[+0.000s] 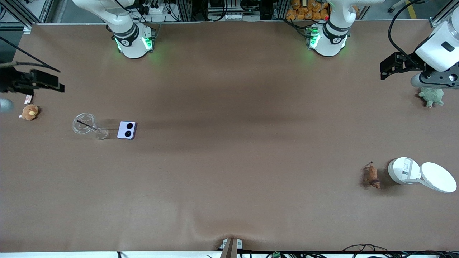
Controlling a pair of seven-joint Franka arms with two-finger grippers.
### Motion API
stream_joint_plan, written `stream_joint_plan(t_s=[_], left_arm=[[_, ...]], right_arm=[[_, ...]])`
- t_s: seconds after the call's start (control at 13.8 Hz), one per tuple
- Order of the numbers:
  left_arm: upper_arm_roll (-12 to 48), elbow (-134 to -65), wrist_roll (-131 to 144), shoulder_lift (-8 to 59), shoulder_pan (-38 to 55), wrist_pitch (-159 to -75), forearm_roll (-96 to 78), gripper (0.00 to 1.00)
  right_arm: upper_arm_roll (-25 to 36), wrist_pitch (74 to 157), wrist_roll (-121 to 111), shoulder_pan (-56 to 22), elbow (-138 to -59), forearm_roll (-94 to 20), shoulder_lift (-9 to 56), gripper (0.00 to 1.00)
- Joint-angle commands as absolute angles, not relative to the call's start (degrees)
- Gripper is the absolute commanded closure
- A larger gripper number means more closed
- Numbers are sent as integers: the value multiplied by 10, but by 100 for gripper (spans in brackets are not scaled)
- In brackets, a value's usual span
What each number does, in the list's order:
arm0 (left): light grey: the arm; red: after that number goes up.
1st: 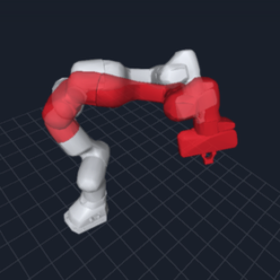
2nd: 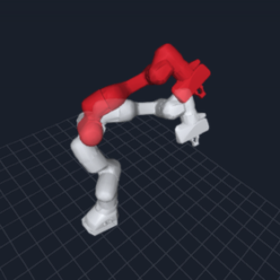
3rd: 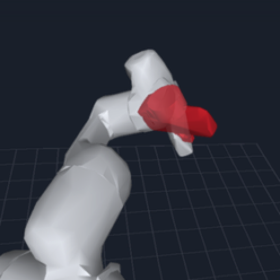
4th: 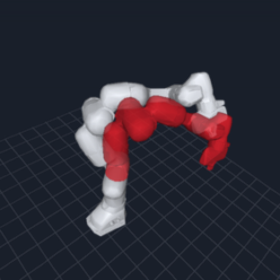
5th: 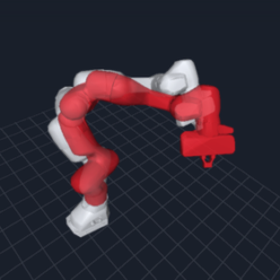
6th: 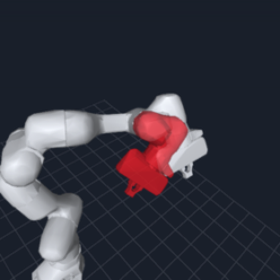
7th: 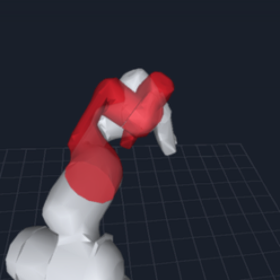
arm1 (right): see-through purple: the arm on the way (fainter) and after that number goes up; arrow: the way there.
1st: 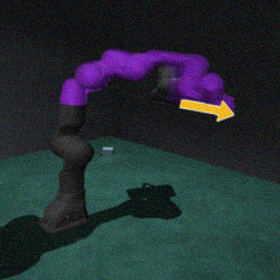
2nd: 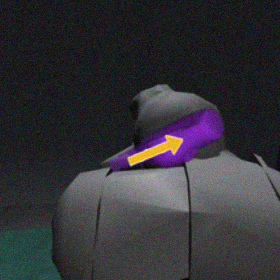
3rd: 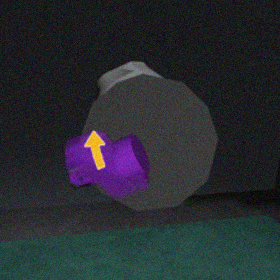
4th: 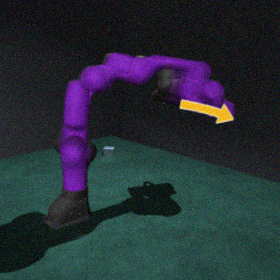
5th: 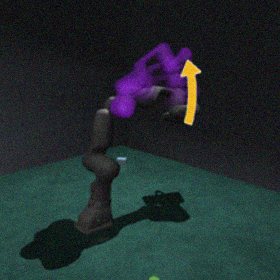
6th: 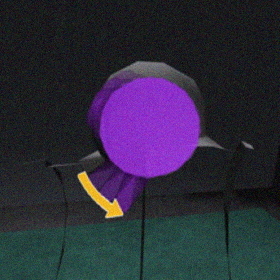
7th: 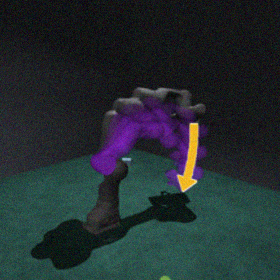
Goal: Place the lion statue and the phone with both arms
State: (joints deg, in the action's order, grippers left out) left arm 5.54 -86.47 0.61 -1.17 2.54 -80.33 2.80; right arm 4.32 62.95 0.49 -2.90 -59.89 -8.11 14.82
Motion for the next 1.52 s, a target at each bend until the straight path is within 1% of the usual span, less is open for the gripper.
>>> stream_joint_plan(t_s=[0.0, 0.07, 0.22, 0.29, 0.43, 0.51, 0.72, 0.94, 1.45], left_arm=[[57, -860, 14, -18, 13, -793, 30, 0], [59, -860, 14, -17, 13, -793, 30, 0], [66, -860, 15, -18, 14, -792, 30, 0], [68, -860, 15, -18, 14, -792, 29, 0], [68, -860, 15, -18, 14, -793, 28, 0], [68, -860, 15, -18, 13, -793, 26, 0], [69, -860, 15, -18, 12, -793, 25, 0], [69, -860, 15, -18, 15, -793, 25, 0], [67, -860, 14, -18, 14, -793, 25, 0]], right_arm=[[0, 628, 109, 2, -637, -78, 86, 0], [-18, 628, 147, 10, -654, -75, 75, 0], [-22, 639, 156, 25, -691, -64, 49, 0], [-20, 658, 156, 25, -727, -62, 26, 0], [-18, 716, 156, 20, -832, -55, -46, 0], [-18, 737, 156, 14, -863, -55, -66, 0], [-14, 741, 160, 11, -863, -49, -62, 0], [-5, 739, 159, -15, -862, -42, -58, 0], [-5, 740, 149, -12, -860, -41, -52, 0]])
